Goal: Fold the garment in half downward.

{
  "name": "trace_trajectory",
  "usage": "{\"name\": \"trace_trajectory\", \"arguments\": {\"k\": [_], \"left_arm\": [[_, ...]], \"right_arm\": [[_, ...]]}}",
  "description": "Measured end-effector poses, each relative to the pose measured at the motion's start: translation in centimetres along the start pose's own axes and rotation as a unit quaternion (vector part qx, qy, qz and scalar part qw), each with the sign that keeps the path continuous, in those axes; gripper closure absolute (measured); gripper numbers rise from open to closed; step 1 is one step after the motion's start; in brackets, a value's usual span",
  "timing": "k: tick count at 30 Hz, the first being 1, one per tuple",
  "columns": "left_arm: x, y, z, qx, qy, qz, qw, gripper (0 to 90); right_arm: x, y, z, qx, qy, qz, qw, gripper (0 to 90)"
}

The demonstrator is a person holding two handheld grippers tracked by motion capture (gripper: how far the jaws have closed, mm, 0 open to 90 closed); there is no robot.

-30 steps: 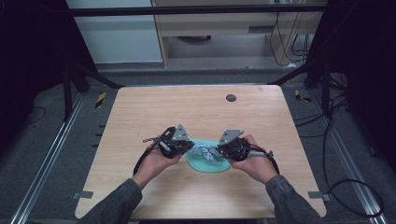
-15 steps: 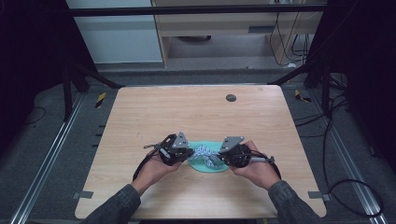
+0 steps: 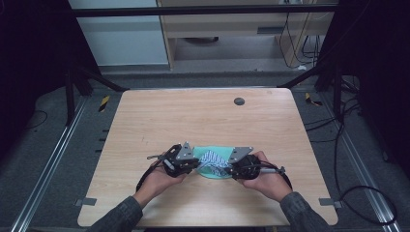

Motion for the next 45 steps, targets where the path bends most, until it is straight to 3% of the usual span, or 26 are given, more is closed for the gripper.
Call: {"name": "trace_trajectory", "arguments": {"k": [4,10,16,20,24,35,39,45], "left_arm": [[-0.3,0.1,-0.4,0.020,0.011,0.006,0.9997,61.2],[-0.7,-0.3,0.1,0.003,0.010,0.000,0.9999,56.3],[-0.9,-0.6,0.9,-0.002,0.001,0.005,1.0000,62.5],[-1.2,-0.7,1.4,-0.002,-0.011,0.008,0.9999,74.2],[-1.7,-0.7,1.7,-0.005,-0.022,0.002,0.9998,80.1],[-3.0,-0.9,3.0,-0.015,-0.058,-0.028,0.9978,85.2],[-3.2,-0.9,3.3,-0.020,-0.061,-0.034,0.9974,85.5],[-3.4,-0.7,3.8,-0.027,-0.039,-0.032,0.9984,83.4]], "right_arm": [[0.0,-0.2,0.1,-0.002,-0.006,-0.001,1.0000,60.1],[0.3,-0.1,-0.2,0.004,-0.003,0.000,1.0000,61.3],[0.0,0.0,-1.0,0.010,0.007,0.000,0.9999,70.1],[-0.4,0.0,-1.5,0.015,0.016,-0.001,0.9998,78.6],[-0.9,0.0,-1.7,0.018,0.021,-0.003,0.9996,85.1],[-2.2,-0.6,-3.1,0.034,0.049,-0.018,0.9980,87.9],[-2.3,-0.6,-3.2,0.036,0.054,-0.025,0.9976,88.0],[-2.4,-0.5,-3.1,0.032,0.047,-0.026,0.9980,85.0]]}}
Point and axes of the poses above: each handheld gripper's, and its own axes: y roughly backward along the jaws, x roughly out of its top, z roughly to its right, the point moved 8 cm from there along -y, roughly forward along the jaws, and after that the axes turned 3 degrees about -x, right-handed, at the moved point
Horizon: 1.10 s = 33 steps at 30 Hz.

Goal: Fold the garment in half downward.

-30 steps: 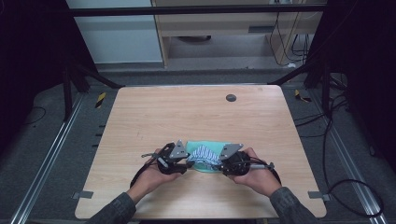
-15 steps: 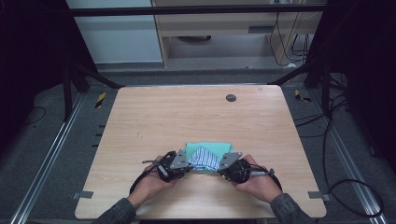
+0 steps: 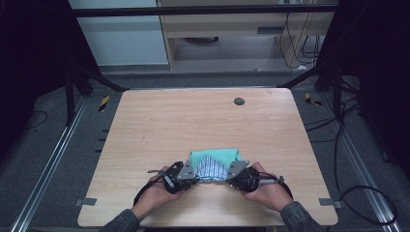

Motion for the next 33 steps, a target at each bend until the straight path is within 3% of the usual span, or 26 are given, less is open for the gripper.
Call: {"name": "trace_trajectory", "arguments": {"k": [1,2,5,8,14,17,20,22,26,33], "left_arm": [[-0.1,0.1,0.1,0.000,0.008,0.000,1.0000,67.1],[-0.1,0.3,0.2,-0.005,0.020,0.000,0.9998,67.1],[-0.3,1.3,0.1,-0.001,0.049,0.020,0.9986,46.8],[-0.8,2.1,-0.3,0.004,0.085,0.030,0.9959,33.9],[-1.9,3.2,-1.4,0.013,0.105,0.029,0.9939,22.7],[-2.7,3.5,-2.4,0.024,0.128,0.024,0.9912,17.5],[-3.4,3.6,-3.5,0.039,0.143,0.019,0.9888,11.5],[-3.8,3.7,-4.2,0.045,0.160,0.022,0.9859,8.6],[-4.6,4.0,-5.9,0.064,0.182,0.026,0.9809,8.2],[-5.3,4.5,-8.1,0.076,0.192,0.015,0.9783,6.5]], "right_arm": [[-0.1,0.2,0.0,0.002,-0.020,0.001,0.9998,67.4],[-0.1,0.2,0.0,0.002,-0.020,0.001,0.9998,67.4],[-0.6,0.8,-0.1,0.005,-0.044,0.013,0.9990,47.3],[-1.2,1.5,0.2,-0.002,-0.064,0.021,0.9977,39.7],[-2.5,2.7,0.7,-0.025,-0.082,0.027,0.9960,27.5],[-3.1,3.0,1.2,-0.036,-0.094,0.025,0.9946,20.5],[-3.8,3.2,2.4,-0.053,-0.119,0.025,0.9912,15.0],[-4.3,3.1,3.2,-0.059,-0.139,0.018,0.9884,12.0],[-5.2,3.0,4.8,-0.077,-0.185,0.020,0.9795,8.1],[-6.4,2.8,6.7,-0.088,-0.212,0.021,0.9730,6.7]]}}
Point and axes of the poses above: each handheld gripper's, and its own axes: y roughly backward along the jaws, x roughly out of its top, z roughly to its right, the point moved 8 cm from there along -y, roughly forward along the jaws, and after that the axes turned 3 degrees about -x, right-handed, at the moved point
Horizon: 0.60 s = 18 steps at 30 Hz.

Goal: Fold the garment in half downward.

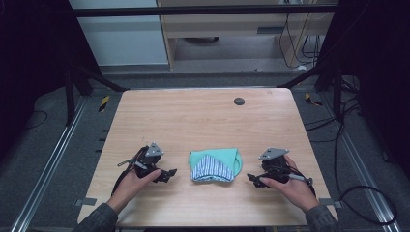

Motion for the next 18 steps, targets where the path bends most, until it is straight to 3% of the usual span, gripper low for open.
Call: {"name": "trace_trajectory", "arguments": {"k": [7,13,18], "left_arm": [[0.4,-0.6,-1.7,0.016,0.018,-0.002,0.9997,6.1],[0.6,-1.0,-2.9,0.033,0.020,-0.011,0.9992,6.2],[0.8,-1.2,-3.6,0.040,0.024,-0.011,0.9989,6.3]], "right_arm": [[0.4,-1.0,1.5,-0.018,-0.014,-0.011,0.9997,6.9],[1.0,-1.9,2.6,-0.028,-0.038,-0.012,0.9988,7.0],[1.3,-2.6,3.4,-0.044,-0.040,-0.016,0.9981,7.1]]}}
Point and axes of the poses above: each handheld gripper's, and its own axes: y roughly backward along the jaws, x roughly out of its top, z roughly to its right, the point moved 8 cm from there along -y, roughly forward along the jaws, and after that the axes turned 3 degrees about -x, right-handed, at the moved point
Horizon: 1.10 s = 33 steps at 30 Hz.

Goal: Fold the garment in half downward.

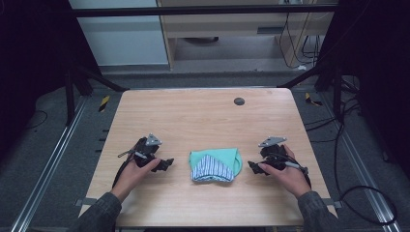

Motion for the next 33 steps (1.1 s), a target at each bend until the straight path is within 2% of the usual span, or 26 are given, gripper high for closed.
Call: {"name": "trace_trajectory", "arguments": {"k": [10,19,24,25,33], "left_arm": [[-0.1,-0.6,-1.3,0.012,0.010,0.001,0.9999,6.3],[-0.4,-1.0,-2.8,0.029,0.027,0.007,0.9992,6.1],[-0.5,-1.2,-3.6,0.038,0.037,0.012,0.9985,6.1],[-0.5,-1.3,-4.0,0.043,0.044,0.017,0.9980,6.1],[-0.6,-1.7,-5.4,0.061,0.066,0.032,0.9955,6.2]], "right_arm": [[0.5,-0.7,1.1,-0.012,-0.009,0.001,0.9999,7.1],[0.8,-1.5,2.4,-0.033,-0.043,0.009,0.9985,6.6],[1.0,-2.0,2.9,-0.039,-0.049,0.006,0.9980,6.6],[1.2,-2.2,3.1,-0.041,-0.061,0.013,0.9972,6.8],[1.4,-3.0,4.4,-0.054,-0.098,0.028,0.9934,6.9]]}}
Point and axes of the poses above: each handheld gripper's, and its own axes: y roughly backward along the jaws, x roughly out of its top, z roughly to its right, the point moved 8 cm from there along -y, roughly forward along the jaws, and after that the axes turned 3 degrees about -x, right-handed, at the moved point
